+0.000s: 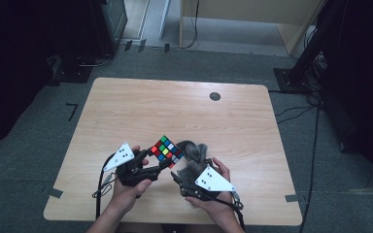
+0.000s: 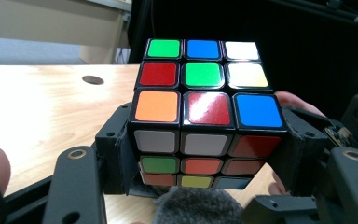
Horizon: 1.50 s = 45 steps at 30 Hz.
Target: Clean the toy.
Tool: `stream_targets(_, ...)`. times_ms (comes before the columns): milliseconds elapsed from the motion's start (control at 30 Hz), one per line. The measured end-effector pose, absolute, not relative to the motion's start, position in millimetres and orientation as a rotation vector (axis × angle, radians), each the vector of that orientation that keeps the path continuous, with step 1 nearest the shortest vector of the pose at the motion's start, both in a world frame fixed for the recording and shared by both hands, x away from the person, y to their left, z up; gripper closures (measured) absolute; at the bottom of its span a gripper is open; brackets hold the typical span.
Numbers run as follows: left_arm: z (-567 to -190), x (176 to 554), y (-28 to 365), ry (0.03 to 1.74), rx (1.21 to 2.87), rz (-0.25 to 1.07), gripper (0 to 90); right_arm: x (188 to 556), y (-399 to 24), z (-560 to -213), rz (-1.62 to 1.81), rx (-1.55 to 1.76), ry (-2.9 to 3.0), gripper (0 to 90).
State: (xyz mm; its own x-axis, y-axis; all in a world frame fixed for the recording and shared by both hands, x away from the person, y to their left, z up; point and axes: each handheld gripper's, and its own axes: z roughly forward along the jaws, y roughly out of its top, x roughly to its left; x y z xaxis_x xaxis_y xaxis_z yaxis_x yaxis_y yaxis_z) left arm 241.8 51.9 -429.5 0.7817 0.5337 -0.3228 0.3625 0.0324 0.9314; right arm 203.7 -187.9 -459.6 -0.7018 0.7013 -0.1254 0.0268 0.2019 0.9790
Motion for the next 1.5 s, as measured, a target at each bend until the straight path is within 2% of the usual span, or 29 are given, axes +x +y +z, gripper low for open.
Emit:
stream_targets(300, -430, 236, 37, 0.732, 1.625, 0.089, 34.1, 198, -180, -462, 1.452, 0.598, 1.856, 24.8)
stream_targets(433, -433, 237, 34, 0.741, 1.642, 0.051, 34.1, 197, -179, -464, 1.421, 0.585, 1.821, 31.7)
stream_targets(667, -435, 243, 36, 0.754, 1.636, -0.005, 33.5, 197, -180, -463, 1.418, 0.599, 1.836, 34.4)
stream_targets(933, -427, 249, 54, 0.77, 1.569, 0.014, 23.0, 204, -192, -461, 1.442, 0.711, 1.869, 34.6)
stream_targets(1100, -425, 256, 68, 0.762, 1.539, 0.004, 21.7, 211, -209, -455, 1.483, 0.814, 1.85, 34.6)
stream_targets(1367, -433, 251, 59, 0.64, 1.728, 0.194, 16.1, 215, -228, -433, 1.586, 0.945, 1.949, 34.5)
stream_targets(1500, -441, 242, 45, 0.541, 1.841, 0.386, 15.6, 215, -226, -428, 1.638, 1.008, 2.028, 34.5)
